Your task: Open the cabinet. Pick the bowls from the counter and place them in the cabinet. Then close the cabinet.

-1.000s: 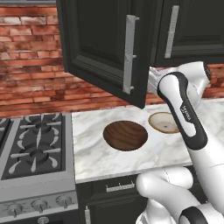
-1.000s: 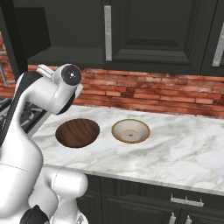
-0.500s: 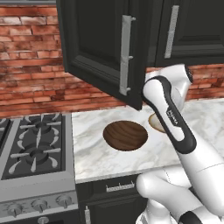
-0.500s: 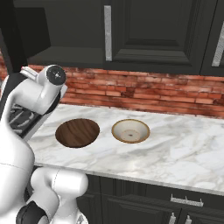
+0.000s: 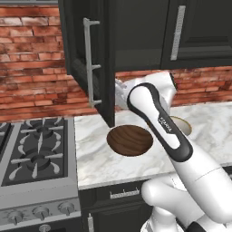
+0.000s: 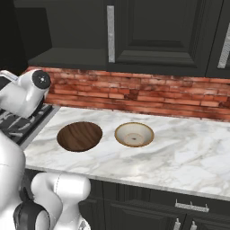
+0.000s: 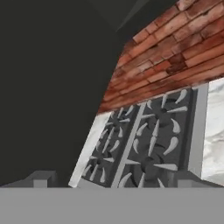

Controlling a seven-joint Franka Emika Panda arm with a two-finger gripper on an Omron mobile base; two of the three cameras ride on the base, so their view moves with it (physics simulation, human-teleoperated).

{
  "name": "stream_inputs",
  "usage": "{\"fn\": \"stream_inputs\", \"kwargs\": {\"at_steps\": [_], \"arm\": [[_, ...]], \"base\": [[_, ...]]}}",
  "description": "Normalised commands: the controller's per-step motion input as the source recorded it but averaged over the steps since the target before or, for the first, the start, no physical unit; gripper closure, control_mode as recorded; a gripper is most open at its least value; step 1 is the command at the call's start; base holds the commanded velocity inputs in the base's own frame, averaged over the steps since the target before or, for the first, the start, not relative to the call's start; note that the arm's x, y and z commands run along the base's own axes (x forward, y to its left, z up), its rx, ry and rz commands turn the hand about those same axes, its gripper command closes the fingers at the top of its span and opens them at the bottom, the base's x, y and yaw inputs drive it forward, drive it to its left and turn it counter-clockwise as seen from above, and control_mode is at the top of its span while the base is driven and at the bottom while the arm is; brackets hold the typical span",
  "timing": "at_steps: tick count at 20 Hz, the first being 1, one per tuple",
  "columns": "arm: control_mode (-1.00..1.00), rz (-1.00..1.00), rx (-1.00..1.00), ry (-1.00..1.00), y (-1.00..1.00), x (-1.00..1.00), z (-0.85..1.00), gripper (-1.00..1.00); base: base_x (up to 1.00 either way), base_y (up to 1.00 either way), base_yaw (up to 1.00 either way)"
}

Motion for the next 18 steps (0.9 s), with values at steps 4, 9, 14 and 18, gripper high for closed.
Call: {"fn": "stream_inputs", "kwargs": {"at_steps": [4, 9, 14, 18], "arm": [[-1.0, 0.16, -0.08, 0.0, 1.0, 0.0, 0.01, -1.0], [-1.0, 0.07, -0.05, 0.02, 0.75, 0.02, 0.09, -1.0], [-1.0, 0.0, 0.0, -0.02, 0.0, -0.03, 0.0, -1.0], [-1.0, 0.0, 0.0, -0.03, -0.02, -0.02, 0.0, -1.0]], "base": [[0.0, 0.0, 0.0], [0.0, 0.0, 0.0], [0.0, 0.0, 0.0], [0.0, 0.0, 0.0]]}}
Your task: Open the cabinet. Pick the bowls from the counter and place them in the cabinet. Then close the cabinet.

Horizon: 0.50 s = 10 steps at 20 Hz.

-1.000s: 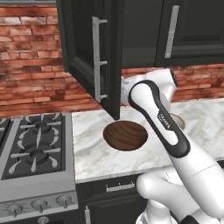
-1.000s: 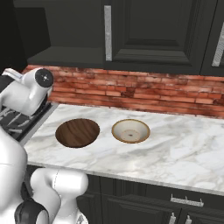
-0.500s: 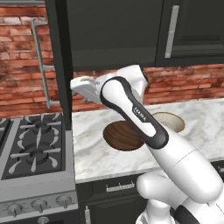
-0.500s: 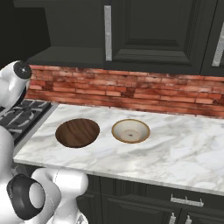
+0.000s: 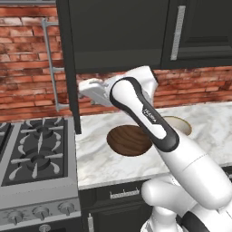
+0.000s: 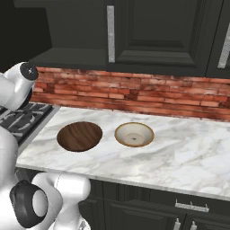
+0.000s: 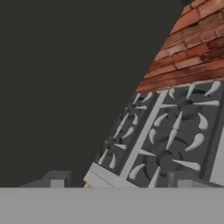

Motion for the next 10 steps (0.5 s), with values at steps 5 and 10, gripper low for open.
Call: {"fn": "stream_inputs", "kwargs": {"at_steps": [5, 10], "arm": [[-1.0, -0.02, 0.0, -0.03, -0.6, 0.0, 0.06, -1.0], [-1.0, -0.07, 0.0, -0.05, -1.0, -0.06, 0.53, -1.0]], "base": [[0.0, 0.0, 0.0], [0.0, 0.0, 0.0]]}}
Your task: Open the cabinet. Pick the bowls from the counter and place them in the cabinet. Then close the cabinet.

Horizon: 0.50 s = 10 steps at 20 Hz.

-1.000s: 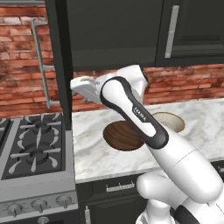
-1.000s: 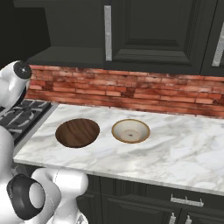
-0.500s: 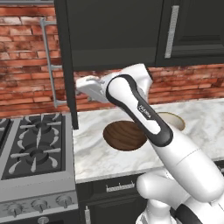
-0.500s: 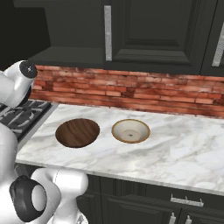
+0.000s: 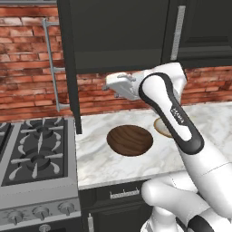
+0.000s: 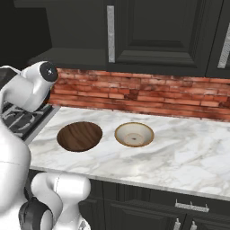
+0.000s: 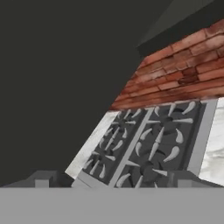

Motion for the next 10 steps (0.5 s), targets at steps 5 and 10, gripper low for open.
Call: {"fn": "stream_inputs", "kwargs": {"at_steps": [5, 10], "arm": [[-1.0, -0.2, 0.0, -0.07, -0.87, -0.02, 0.43, -1.0], [-1.0, -0.24, -0.02, -0.04, -0.8, -0.08, 0.3, -1.0]], "base": [[0.0, 0.0, 0.0], [0.0, 0.0, 0.0]]}}
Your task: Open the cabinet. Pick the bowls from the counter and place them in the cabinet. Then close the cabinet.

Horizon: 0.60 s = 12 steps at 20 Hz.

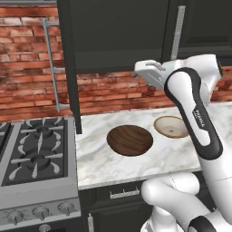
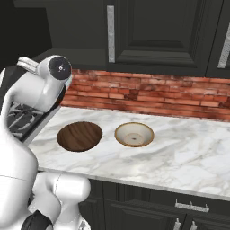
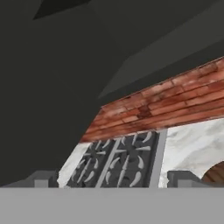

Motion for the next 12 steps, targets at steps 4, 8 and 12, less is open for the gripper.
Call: {"fn": "stream_inputs", "kwargs": {"at_steps": [4, 8, 12], "arm": [[-1.0, -0.28, -0.06, -0.08, -0.78, -0.09, 0.09, -1.0], [-1.0, -0.3, -0.01, -0.02, -0.84, -0.16, 0.04, -1.0], [-1.0, -0.23, -0.02, 0.0, -0.73, -0.05, 0.02, -1.0]], "base": [[0.0, 0.0, 0.0], [0.0, 0.0, 0.0], [0.0, 0.0, 0.0]]}}
